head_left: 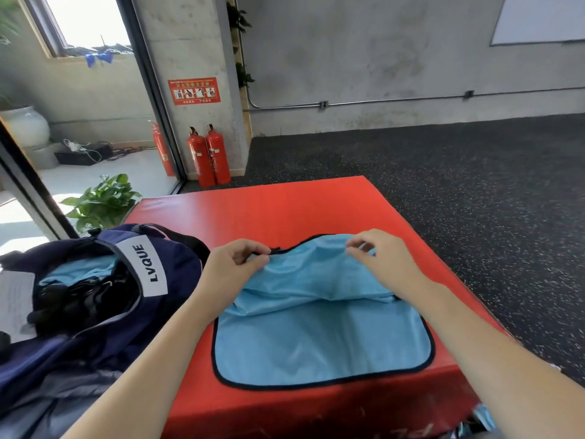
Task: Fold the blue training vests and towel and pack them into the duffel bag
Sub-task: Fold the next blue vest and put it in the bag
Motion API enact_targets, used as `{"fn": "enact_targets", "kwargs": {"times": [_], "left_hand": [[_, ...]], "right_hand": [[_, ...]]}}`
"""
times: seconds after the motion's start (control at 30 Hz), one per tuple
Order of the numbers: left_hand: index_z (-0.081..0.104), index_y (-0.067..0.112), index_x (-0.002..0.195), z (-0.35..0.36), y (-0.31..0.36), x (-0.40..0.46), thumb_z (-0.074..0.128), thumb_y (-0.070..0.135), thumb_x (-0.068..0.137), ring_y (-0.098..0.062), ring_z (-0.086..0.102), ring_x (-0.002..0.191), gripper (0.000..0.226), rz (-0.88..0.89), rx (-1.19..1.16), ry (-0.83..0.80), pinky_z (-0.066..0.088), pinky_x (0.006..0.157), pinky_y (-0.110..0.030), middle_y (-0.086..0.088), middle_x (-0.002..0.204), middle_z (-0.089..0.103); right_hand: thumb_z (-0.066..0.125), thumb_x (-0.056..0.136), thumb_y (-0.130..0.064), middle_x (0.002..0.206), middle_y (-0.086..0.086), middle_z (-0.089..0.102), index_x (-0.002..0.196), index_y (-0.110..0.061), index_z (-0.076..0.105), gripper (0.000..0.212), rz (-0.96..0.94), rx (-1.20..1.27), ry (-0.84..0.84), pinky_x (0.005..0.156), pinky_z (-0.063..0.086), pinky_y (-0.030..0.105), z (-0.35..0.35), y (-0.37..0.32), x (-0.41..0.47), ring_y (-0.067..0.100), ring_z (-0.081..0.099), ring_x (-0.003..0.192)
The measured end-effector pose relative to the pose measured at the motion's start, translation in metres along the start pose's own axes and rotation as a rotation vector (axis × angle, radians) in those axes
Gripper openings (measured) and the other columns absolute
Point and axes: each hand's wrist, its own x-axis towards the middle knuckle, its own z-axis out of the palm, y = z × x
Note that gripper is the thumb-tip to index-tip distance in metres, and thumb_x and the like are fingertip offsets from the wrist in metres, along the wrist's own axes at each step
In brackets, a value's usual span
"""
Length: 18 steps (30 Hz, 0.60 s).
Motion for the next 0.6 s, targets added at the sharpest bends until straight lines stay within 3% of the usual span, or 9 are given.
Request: {"fn": "enact_targets", "kwargs": {"times": [0.1, 0.23, 0.43, 0.5, 0.6], "left_hand": [[0.077, 0.017, 0.089, 0.001, 0.004, -0.020, 0.075, 0.002, 0.086, -0.010, 0.066, 0.081, 0.015, -0.015, -0.023, -0.056, 0.054, 0.083, -0.025, -0.003, 0.089, 0.076], [0.077, 0.017, 0.089, 0.000, 0.008, -0.039, 0.078, 0.000, 0.082, -0.014, 0.068, 0.086, 0.017, 0.006, -0.011, -0.086, 0.054, 0.089, -0.031, -0.001, 0.091, 0.077], [0.078, 0.017, 0.086, -0.008, 0.006, -0.060, 0.080, 0.003, 0.081, -0.010, 0.070, 0.082, 0.015, 0.001, 0.021, -0.101, 0.053, 0.082, -0.023, 0.001, 0.088, 0.077], [0.078, 0.020, 0.085, -0.011, 0.002, -0.063, 0.080, 0.004, 0.081, -0.011, 0.068, 0.080, 0.016, 0.001, 0.053, -0.127, 0.055, 0.083, -0.028, 0.001, 0.085, 0.077], [0.078, 0.028, 0.082, -0.016, -0.003, -0.063, 0.082, 0.007, 0.080, -0.028, 0.070, 0.085, 0.021, 0.015, 0.099, -0.136, 0.055, 0.088, -0.039, 0.000, 0.085, 0.077]], "right_hand": [[0.074, 0.091, -0.027, 0.111, -0.018, 0.067, 0.113, -0.032, 0.070, 0.023, -0.101, 0.097, -0.168, 0.078, 0.038, 0.011, 0.021, -0.042, -0.020, -0.001, 0.060, 0.095], [0.074, 0.090, -0.030, 0.123, -0.020, 0.062, 0.127, -0.028, 0.067, 0.037, -0.196, 0.064, -0.292, 0.086, 0.036, 0.004, 0.041, -0.077, -0.031, 0.003, 0.055, 0.098], [0.075, 0.089, -0.033, 0.127, -0.015, 0.062, 0.125, -0.028, 0.066, 0.037, -0.235, -0.083, -0.360, 0.107, 0.031, 0.023, 0.054, -0.077, -0.033, 0.011, 0.043, 0.122], [0.076, 0.088, -0.032, 0.123, -0.015, 0.064, 0.116, -0.028, 0.070, 0.028, -0.309, -0.113, -0.357, 0.107, 0.031, 0.025, 0.058, -0.080, -0.033, 0.014, 0.045, 0.119], [0.076, 0.087, -0.033, 0.110, -0.015, 0.068, 0.099, -0.027, 0.073, 0.013, -0.348, -0.110, -0.373, 0.103, 0.040, 0.035, 0.067, -0.081, -0.033, 0.012, 0.053, 0.111]]}}
